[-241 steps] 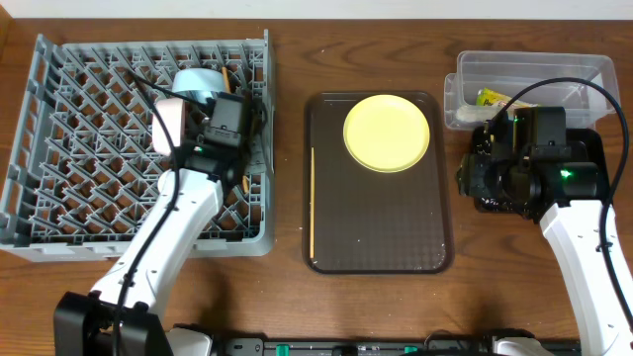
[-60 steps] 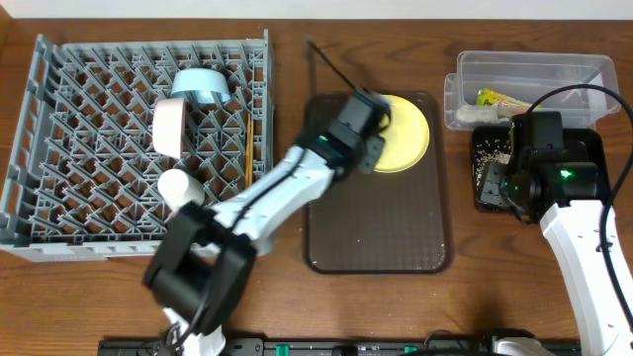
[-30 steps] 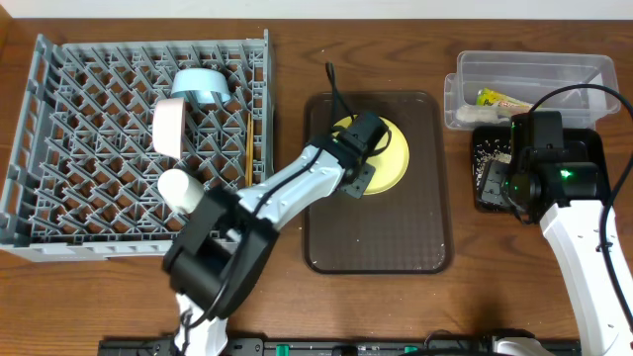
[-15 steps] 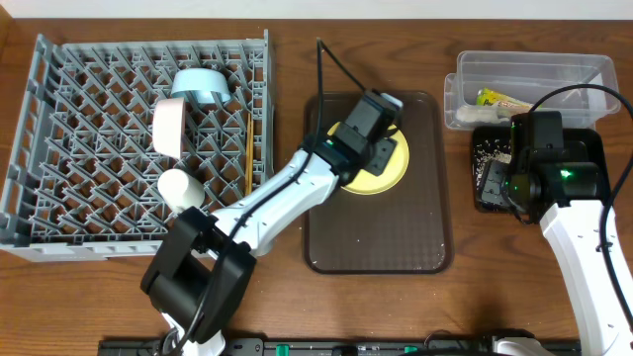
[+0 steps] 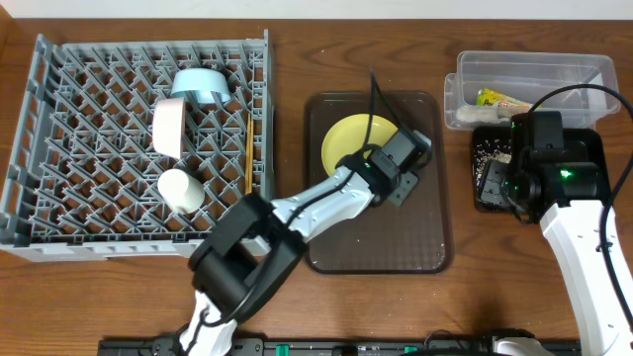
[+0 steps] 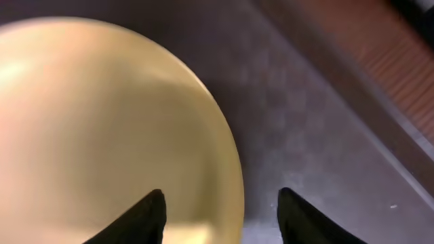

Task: Sort waste into correct bins and load items into the dishwasher rack
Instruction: 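Move the left gripper to the yellow plate rim and grasp it, then lift the yellow plate and insert it upright into the dish rack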

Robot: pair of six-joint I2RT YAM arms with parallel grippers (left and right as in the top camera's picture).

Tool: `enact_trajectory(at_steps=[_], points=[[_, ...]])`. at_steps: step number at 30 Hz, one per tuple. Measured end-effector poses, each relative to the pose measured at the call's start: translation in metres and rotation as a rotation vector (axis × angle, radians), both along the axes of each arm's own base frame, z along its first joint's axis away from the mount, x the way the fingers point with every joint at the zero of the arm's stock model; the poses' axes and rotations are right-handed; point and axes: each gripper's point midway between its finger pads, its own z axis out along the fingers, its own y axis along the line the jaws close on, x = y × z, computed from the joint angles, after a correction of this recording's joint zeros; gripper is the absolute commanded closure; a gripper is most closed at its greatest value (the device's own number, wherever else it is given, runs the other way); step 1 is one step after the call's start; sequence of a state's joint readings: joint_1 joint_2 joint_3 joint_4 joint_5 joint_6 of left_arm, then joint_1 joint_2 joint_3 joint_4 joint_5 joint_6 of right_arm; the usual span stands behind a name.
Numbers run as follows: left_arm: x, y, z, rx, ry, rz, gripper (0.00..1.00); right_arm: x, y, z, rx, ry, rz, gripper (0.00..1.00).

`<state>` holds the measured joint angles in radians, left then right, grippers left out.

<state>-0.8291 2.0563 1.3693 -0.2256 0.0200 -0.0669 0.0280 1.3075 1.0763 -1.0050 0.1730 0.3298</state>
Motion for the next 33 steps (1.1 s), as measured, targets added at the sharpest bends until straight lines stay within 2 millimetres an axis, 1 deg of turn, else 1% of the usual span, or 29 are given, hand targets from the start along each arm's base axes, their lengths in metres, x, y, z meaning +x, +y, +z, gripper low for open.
enact_trajectory(at_steps=[4,6,8,11,12,14,16,23,25,28,30,33], points=[[-0.005,0.001,-0.018,0.037,0.017,-0.025,0.52,0.0,0.0,0.0,0.0,0.0,0.0,0.36],[-0.005,0.001,-0.023,0.044,0.021,-0.027,0.62,0.0,0.0,0.0,0.0,0.0,0.0,0.36],[-0.004,0.001,-0.023,0.046,0.015,-0.031,0.74,0.0,0.0,0.0,0.0,0.0,0.0,0.36],[-0.004,0.001,-0.023,0.052,0.01,-0.038,0.81,0.0,0.0,0.0,0.0,0.0,0.0,0.36],[-0.004,0.001,-0.023,0.05,0.012,-0.038,0.86,0.0,0.0,0.0,0.0,0.0,0.0,0.36],[-0.004,0.0,-0.023,0.051,0.01,-0.043,0.92,0.0,0.0,0.0,0.0,0.0,0.0,0.36],[-0.003,0.0,-0.022,0.053,0.003,-0.045,0.94,0.0,0.0,0.0,0.0,0.0,0.0,0.36],[-0.003,0.002,-0.016,0.061,-0.007,-0.039,0.94,0.0,0.0,0.0,0.0,0.0,0.0,0.36],[-0.004,0.003,-0.011,0.061,-0.007,-0.039,0.94,0.0,0.0,0.0,0.0,0.0,0.0,0.36],[-0.005,0.005,0.009,0.044,-0.022,-0.038,0.94,0.0,0.0,0.0,0.0,0.0,0.0,0.36],[-0.005,0.004,0.032,0.016,-0.044,-0.038,0.94,0.0,0.0,0.0,0.0,0.0,0.0,0.36],[-0.005,0.007,0.078,-0.047,-0.095,-0.033,0.94,0.0,0.0,0.0,0.0,0.0,0.0,0.36]])
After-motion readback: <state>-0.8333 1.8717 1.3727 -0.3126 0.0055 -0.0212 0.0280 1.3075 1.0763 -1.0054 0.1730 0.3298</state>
